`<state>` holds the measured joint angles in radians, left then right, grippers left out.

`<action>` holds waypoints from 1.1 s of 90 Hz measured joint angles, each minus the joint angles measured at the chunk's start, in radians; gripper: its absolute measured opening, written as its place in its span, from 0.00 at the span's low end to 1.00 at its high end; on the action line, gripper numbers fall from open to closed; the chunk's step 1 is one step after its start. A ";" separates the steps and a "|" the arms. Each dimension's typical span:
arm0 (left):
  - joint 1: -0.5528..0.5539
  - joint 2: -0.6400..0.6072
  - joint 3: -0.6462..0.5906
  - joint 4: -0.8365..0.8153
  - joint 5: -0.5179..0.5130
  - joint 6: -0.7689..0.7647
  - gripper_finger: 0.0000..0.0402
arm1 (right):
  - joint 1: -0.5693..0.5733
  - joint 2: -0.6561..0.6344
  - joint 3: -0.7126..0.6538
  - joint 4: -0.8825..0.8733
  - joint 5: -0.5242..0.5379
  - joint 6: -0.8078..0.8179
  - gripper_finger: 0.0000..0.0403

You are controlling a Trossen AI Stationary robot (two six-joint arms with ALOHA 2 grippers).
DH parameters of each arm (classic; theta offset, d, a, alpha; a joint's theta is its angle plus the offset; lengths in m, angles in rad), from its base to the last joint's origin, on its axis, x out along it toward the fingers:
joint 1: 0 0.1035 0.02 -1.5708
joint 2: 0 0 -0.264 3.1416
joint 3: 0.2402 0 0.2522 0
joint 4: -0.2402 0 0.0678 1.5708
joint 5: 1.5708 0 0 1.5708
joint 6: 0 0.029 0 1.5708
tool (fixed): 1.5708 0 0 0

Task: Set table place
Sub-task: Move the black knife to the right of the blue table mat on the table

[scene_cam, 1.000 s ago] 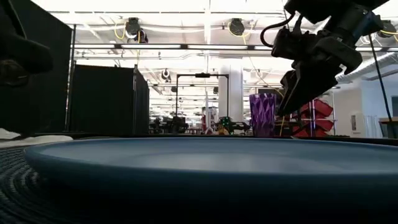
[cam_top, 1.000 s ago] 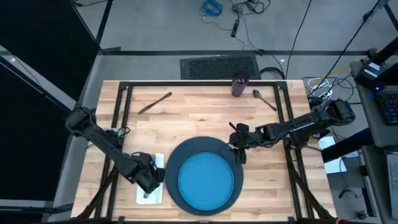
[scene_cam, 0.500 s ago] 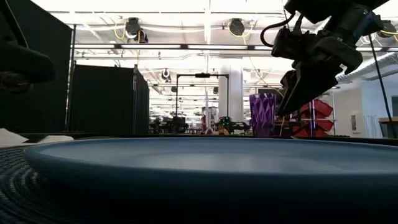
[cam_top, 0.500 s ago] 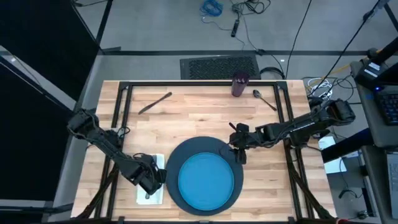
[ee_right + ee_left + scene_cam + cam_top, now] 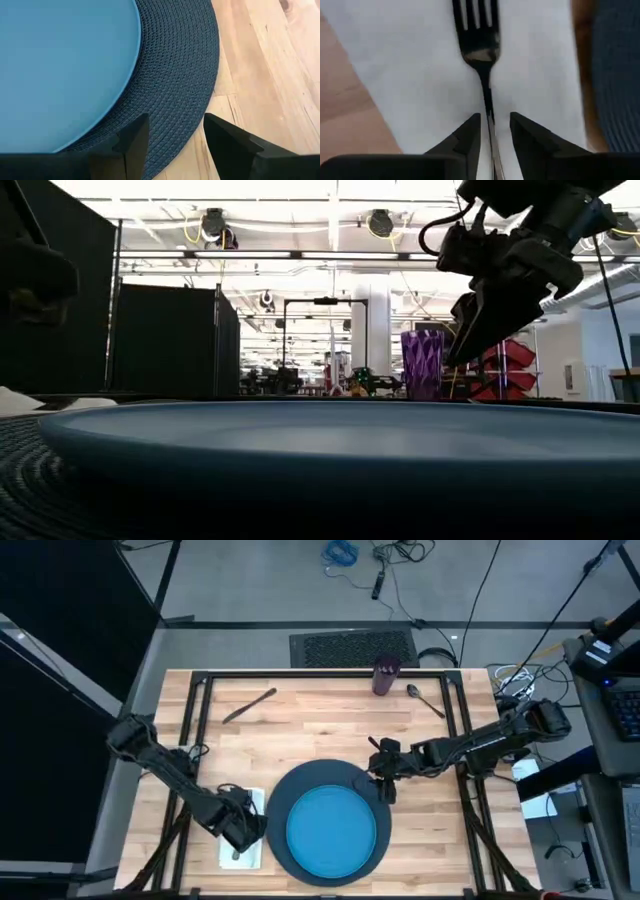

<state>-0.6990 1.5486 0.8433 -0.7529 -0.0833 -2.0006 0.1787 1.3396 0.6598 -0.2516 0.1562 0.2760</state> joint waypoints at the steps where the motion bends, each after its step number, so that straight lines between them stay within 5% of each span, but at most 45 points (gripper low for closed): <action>1: 0.002 -0.005 0.000 0.000 -0.007 0.000 0.24 | 0.000 0.000 0.000 0.000 0.000 0.000 0.44; 24: 0.065 -0.128 0.000 0.000 -0.143 0.147 0.25 | 0.000 0.000 0.000 0.024 0.000 -0.003 0.44; 59: 0.149 -0.257 0.000 0.097 -0.754 0.773 0.25 | -0.002 0.000 0.000 0.154 0.004 -0.034 0.44; 73: 0.184 -0.232 0.000 0.118 -0.940 0.780 0.25 | -0.002 0.000 0.000 0.279 0.002 0.013 0.44; 99: 0.243 -0.195 0.000 0.358 -1.137 1.474 0.25 | -0.004 0.042 0.000 0.618 -0.003 0.056 0.44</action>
<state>-0.4562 1.3537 0.8429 -0.3950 -1.2207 -0.5268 0.1745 1.3817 0.6598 0.3662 0.1527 0.3325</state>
